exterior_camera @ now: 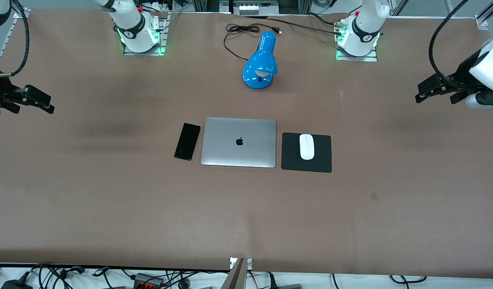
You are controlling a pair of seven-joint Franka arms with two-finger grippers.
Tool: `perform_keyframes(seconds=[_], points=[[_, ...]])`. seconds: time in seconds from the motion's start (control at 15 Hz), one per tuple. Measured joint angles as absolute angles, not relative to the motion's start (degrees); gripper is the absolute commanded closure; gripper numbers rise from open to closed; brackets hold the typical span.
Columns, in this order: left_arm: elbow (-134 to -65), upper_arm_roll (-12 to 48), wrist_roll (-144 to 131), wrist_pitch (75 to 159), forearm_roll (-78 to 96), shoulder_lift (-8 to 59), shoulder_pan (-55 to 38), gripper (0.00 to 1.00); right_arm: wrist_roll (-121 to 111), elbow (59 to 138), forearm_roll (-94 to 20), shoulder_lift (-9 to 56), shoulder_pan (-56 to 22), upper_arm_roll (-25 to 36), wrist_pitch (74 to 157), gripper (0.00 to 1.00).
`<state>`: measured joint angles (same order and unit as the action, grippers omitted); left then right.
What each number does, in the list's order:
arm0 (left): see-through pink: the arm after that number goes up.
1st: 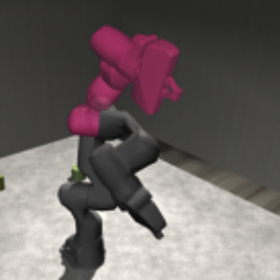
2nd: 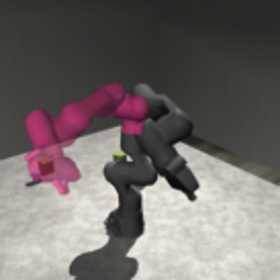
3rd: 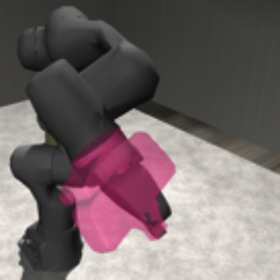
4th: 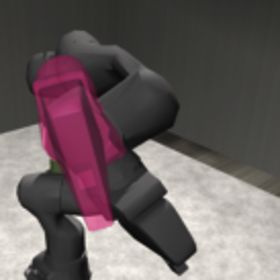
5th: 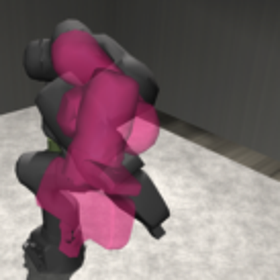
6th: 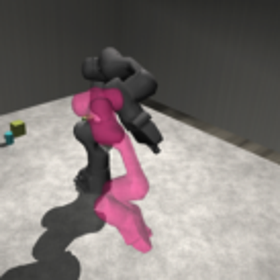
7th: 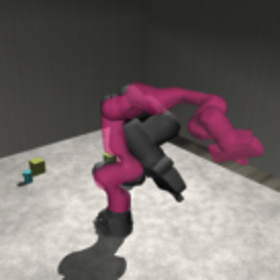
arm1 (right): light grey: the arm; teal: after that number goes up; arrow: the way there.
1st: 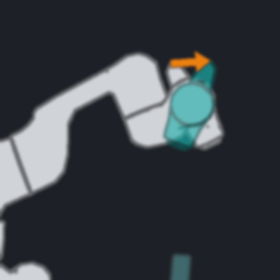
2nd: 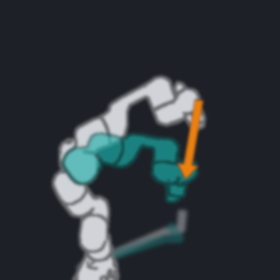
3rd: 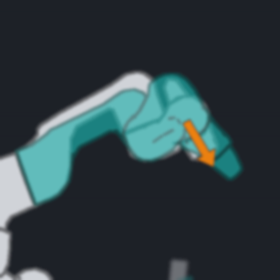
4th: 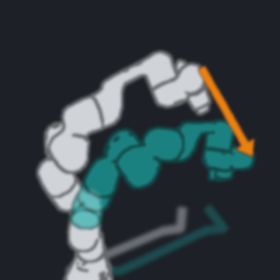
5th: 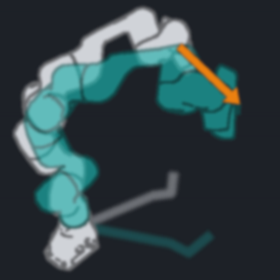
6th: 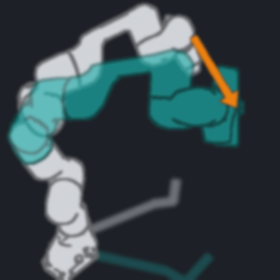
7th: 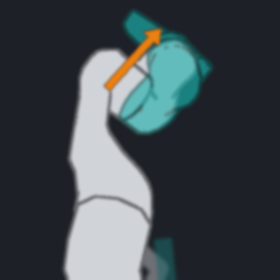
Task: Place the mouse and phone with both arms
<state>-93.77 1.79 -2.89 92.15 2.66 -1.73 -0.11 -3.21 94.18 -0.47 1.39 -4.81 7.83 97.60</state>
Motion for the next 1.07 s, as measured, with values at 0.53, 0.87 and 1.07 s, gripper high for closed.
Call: perform_keyframes(seconds=[0.53,0.87,1.07], points=[[-95.80,1.56,0.20,91.67,2.25,-2.54,-0.50,0.00,-3.21,94.19,-0.47,1.29,-4.81,7.74,97.93,0.00],[-95.80,1.12,0.09,91.04,2.25,-2.54,-0.48,0.00,-3.19,94.18,-0.47,1.12,-4.21,7.28,97.88,0.00],[-95.80,1.00,0.08,90.06,2.23,-2.54,-0.48,0.00,-3.19,94.18,-0.47,1.11,0.25,2.32,97.89,0.00]])
